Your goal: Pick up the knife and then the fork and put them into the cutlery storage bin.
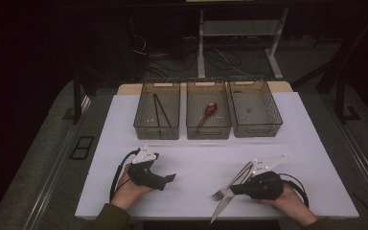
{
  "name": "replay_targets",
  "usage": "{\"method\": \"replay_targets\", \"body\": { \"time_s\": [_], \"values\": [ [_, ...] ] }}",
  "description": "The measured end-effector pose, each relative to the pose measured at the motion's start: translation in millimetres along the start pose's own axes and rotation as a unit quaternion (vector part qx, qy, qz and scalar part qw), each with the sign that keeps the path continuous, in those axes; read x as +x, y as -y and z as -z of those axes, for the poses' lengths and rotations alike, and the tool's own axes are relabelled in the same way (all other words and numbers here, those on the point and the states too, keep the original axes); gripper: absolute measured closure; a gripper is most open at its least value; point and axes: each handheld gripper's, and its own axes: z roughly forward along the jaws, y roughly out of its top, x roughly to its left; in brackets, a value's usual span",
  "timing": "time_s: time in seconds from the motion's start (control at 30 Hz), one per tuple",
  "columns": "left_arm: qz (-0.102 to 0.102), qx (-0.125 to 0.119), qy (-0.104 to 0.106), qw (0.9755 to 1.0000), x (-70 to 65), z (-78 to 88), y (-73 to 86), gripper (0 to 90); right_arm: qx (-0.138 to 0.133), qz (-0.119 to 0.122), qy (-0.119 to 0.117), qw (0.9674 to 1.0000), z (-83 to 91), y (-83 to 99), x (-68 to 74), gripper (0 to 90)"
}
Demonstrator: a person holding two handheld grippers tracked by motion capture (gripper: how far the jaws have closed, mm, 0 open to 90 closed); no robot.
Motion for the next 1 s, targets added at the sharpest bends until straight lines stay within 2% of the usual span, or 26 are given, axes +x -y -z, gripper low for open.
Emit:
{"method": "replay_targets", "body": {
  "time_s": [0.27,0.5,0.6,0.67,1.0],
  "values": [
    [-0.002,0.001,0.000,1.0000,-1.0,-1.2,-0.4,0.0,0.032,0.033,-0.030,0.9985,-19.0,-2.6,15.9,88.7],
    [-0.004,0.003,0.003,1.0000,-2.0,-2.4,-0.4,0.0,0.052,0.058,-0.044,0.9960,-34.8,-6.4,25.3,88.7],
    [-0.004,0.004,0.003,1.0000,-2.2,-3.2,-0.3,0.0,0.065,0.071,-0.040,0.9945,-41.2,-9.8,25.9,88.7],
    [-0.005,0.003,0.003,1.0000,-2.5,-3.2,-0.5,0.0,0.067,0.089,-0.034,0.9931,-44.4,-11.6,23.0,88.7],
    [-0.006,0.004,0.002,1.0000,-2.6,-3.8,-0.8,0.0,0.064,0.094,-0.016,0.9934,-55.0,-23.9,13.1,88.7]
  ]
}}
